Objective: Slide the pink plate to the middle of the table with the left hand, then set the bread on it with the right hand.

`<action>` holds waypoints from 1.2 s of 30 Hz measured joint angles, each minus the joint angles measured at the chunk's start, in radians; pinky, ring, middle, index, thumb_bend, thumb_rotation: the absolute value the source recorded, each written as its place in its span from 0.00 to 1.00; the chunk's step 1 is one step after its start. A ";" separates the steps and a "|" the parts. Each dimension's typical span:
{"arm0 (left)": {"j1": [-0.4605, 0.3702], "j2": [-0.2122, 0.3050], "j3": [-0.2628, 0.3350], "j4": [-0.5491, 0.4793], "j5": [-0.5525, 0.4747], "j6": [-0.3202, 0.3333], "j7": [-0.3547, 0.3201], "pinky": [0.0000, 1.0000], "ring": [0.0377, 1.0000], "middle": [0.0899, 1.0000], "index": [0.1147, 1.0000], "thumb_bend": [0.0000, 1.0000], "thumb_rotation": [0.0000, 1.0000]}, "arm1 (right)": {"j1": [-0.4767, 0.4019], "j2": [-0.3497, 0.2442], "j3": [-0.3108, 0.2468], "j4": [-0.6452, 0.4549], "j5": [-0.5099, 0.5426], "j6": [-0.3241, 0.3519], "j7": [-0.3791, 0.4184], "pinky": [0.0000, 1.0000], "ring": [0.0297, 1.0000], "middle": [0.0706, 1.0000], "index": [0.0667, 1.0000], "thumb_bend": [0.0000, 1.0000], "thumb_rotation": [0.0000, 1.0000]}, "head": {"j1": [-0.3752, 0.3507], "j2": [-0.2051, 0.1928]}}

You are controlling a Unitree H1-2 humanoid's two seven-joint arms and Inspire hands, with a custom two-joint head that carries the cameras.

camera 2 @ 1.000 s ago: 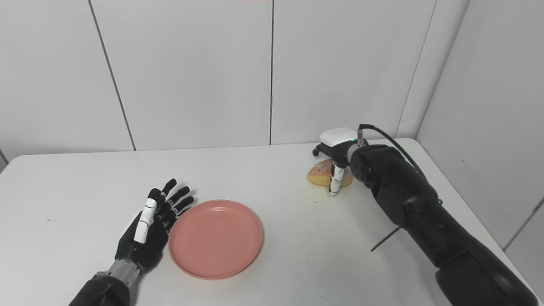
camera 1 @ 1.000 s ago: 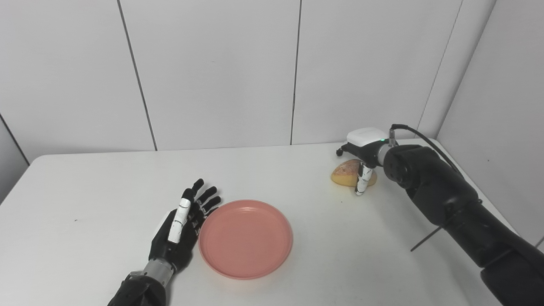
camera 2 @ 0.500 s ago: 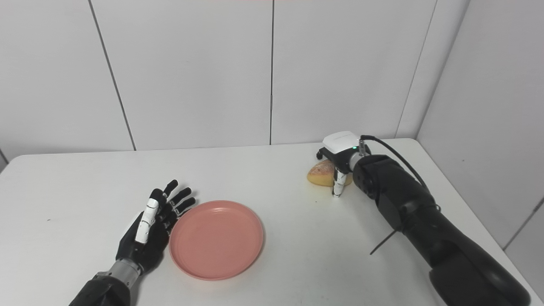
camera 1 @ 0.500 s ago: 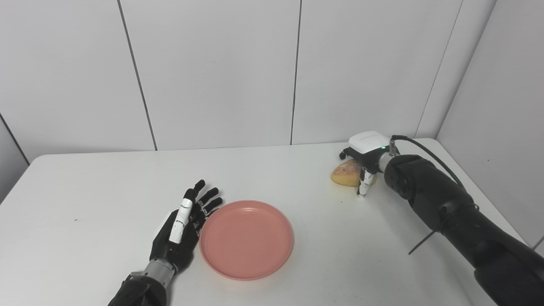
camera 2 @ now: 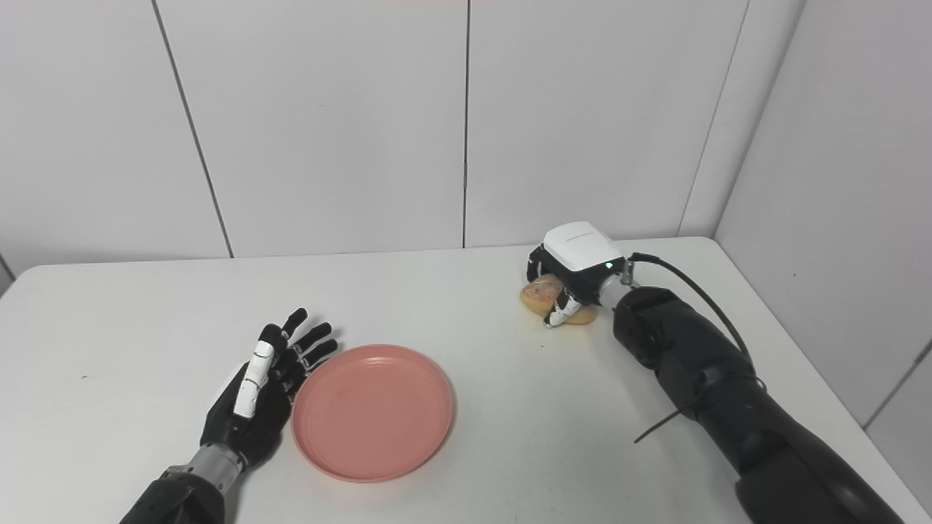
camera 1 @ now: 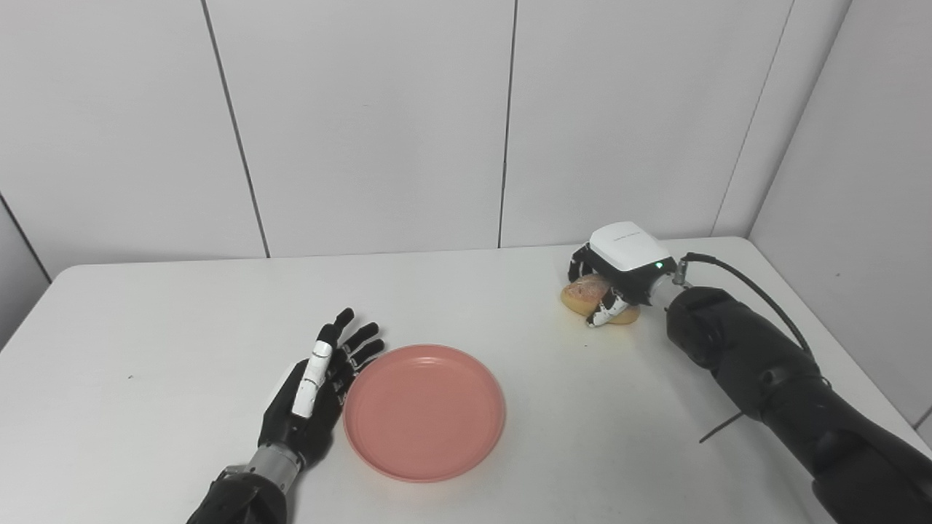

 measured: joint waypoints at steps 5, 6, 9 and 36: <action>0.000 0.000 -0.003 0.000 0.009 0.001 0.000 0.88 0.88 0.88 0.98 0.75 0.83 | -0.017 0.000 0.001 -0.009 0.007 0.009 0.104 0.31 0.39 0.44 0.48 0.52 0.00 | 0.003 0.000; 0.000 -0.001 -0.003 -0.001 0.010 0.001 0.000 0.88 0.88 0.88 0.98 0.75 0.83 | -0.020 0.000 0.002 -0.016 0.007 0.009 0.124 0.30 0.39 0.43 0.48 0.52 0.00 | 0.003 0.000; 0.000 -0.002 -0.003 -0.001 0.017 0.001 0.001 0.88 0.87 0.87 0.98 0.75 0.83 | -0.024 0.000 0.002 -0.030 0.007 0.010 0.156 0.30 0.39 0.43 0.48 0.52 0.00 | 0.005 0.000; -0.006 -0.054 -0.034 -0.021 0.061 0.035 0.056 0.86 0.85 0.86 0.95 0.72 0.82 | -0.013 0.012 -0.070 -0.715 0.159 0.019 0.503 0.35 0.39 0.45 0.48 0.52 0.00 | 0.196 0.052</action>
